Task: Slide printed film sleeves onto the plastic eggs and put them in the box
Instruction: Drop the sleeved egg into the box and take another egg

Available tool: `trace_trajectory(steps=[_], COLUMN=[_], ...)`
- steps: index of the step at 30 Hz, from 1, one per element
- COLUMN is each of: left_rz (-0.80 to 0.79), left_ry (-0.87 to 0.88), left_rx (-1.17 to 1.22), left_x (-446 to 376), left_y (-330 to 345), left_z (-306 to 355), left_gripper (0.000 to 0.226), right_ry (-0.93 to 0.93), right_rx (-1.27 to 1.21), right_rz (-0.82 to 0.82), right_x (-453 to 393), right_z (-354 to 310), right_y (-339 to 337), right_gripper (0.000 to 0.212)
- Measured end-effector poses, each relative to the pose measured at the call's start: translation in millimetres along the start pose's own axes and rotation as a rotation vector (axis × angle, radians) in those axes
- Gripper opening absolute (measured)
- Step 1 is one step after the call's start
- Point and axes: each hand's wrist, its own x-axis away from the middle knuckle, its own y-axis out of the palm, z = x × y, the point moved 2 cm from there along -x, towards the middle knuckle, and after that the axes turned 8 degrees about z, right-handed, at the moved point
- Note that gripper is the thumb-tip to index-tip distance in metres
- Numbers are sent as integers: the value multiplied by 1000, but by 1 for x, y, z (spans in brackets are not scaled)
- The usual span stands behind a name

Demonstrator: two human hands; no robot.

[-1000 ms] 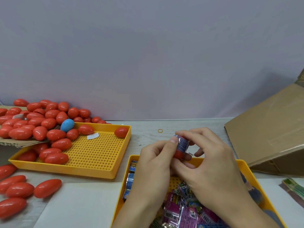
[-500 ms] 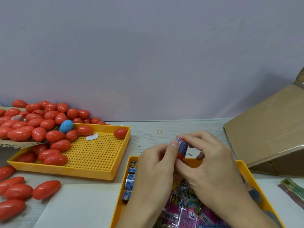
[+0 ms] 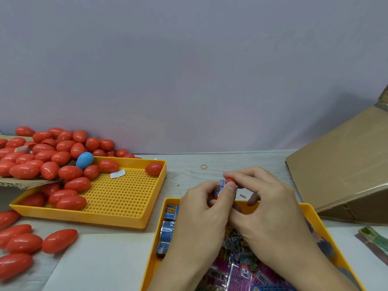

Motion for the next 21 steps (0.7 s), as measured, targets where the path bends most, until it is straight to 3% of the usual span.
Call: trace_trajectory(steps=[5,12,21], left_rz=[4,14,56], left_ry=[29,-27,60], left_rx=[-21,93,-28], left_x=[-1,-2,-1], left_y=[-1,-2,-4], left_z=[0,-4,-5], left_gripper=[43,13,6], right_ry=[-2,18,49], right_rx=[-39,-99,-100], right_rz=[-17,-9,-52], right_x=[1,1,3], right_z=[2,3,5], right_y=[1,1,6], right_gripper=[43,46,41])
